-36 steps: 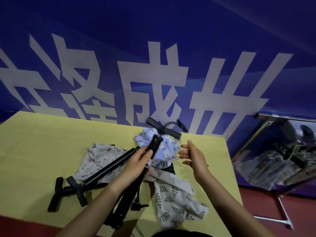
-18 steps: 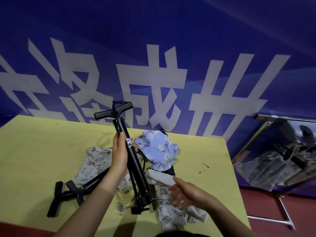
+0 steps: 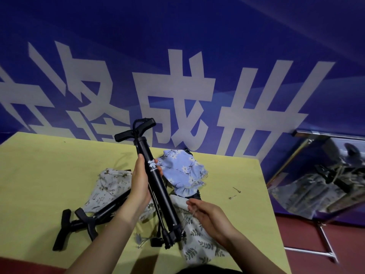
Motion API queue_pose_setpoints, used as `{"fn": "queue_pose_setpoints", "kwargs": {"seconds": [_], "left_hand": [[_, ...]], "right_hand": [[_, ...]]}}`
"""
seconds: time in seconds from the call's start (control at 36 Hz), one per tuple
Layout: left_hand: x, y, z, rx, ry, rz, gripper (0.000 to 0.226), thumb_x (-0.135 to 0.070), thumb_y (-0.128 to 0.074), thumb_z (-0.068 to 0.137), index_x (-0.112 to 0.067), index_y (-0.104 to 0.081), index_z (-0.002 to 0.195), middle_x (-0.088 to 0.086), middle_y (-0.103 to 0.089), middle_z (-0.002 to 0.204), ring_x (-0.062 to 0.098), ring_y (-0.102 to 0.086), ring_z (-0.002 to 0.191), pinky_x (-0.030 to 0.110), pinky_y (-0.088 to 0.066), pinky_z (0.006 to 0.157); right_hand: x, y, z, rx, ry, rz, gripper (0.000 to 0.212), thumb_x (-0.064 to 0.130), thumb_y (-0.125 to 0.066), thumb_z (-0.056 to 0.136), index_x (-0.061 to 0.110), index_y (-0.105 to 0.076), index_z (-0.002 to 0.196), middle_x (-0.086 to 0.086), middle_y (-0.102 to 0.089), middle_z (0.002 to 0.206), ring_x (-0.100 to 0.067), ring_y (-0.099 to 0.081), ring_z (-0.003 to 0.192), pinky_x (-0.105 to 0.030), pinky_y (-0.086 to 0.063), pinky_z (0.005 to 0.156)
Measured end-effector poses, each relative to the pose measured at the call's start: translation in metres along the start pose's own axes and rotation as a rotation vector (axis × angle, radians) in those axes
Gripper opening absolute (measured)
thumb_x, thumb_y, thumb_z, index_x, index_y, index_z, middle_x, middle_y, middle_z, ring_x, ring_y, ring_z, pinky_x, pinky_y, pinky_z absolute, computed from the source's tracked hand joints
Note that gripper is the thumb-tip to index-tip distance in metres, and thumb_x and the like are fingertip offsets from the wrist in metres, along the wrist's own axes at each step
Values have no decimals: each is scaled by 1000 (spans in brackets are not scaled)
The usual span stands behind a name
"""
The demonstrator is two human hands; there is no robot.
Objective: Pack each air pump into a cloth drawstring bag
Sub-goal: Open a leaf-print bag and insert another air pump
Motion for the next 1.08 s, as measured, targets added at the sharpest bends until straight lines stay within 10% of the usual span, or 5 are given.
{"fn": "queue_pose_setpoints", "kwargs": {"seconds": [0.25, 0.44, 0.58, 0.78, 1.08], "left_hand": [[24, -19, -13, 72, 81, -68, 56, -61, -36, 95, -13, -62, 85, 5, -59, 68, 17, -55, 59, 29, -46, 57], [33, -27, -15, 73, 60, -11, 54, -51, -32, 100, -11, -65, 89, 3, -65, 74, 15, -61, 67, 29, -47, 69], [33, -32, -18, 203, 73, 82, 56, -47, -29, 102, -8, -70, 102, 6, -70, 99, 20, -59, 94, 42, -44, 95], [27, -38, -20, 346, 119, 72, 45, -40, -29, 103, -15, -63, 119, 8, -65, 126, 17, -61, 107, 37, -44, 93], [25, -61, -25, 487, 103, 244, 49, -45, -32, 98, -20, -50, 136, 3, -63, 130, 19, -55, 122, 40, -42, 97]], "right_hand": [[4, -48, -17, 158, 83, -412, 42, 45, -51, 95, 18, -66, 124, -2, -65, 126, -19, -57, 121, -43, -40, 108], [1, -68, -25, 244, -99, -324, 47, 46, -44, 96, 12, -60, 124, -2, -69, 86, -16, -65, 75, -29, -53, 69], [12, -71, -26, 290, -105, -364, 57, 57, -41, 92, 9, -64, 113, -11, -69, 84, -20, -65, 70, -29, -52, 62], [25, -59, -23, 269, -29, -443, 68, 58, -41, 92, 0, -61, 121, -15, -68, 82, -19, -63, 71, -26, -50, 66], [59, -41, -29, 231, 160, -789, 28, 38, -59, 94, 11, -58, 86, -17, -70, 79, -28, -70, 75, -50, -54, 86]]}}
Point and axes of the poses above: each hand's wrist, its own z-axis towards the middle knuckle, its own y-axis out of the back of the hand, x = y × z, the point moved 7 cm from there along z, towards the middle knuckle
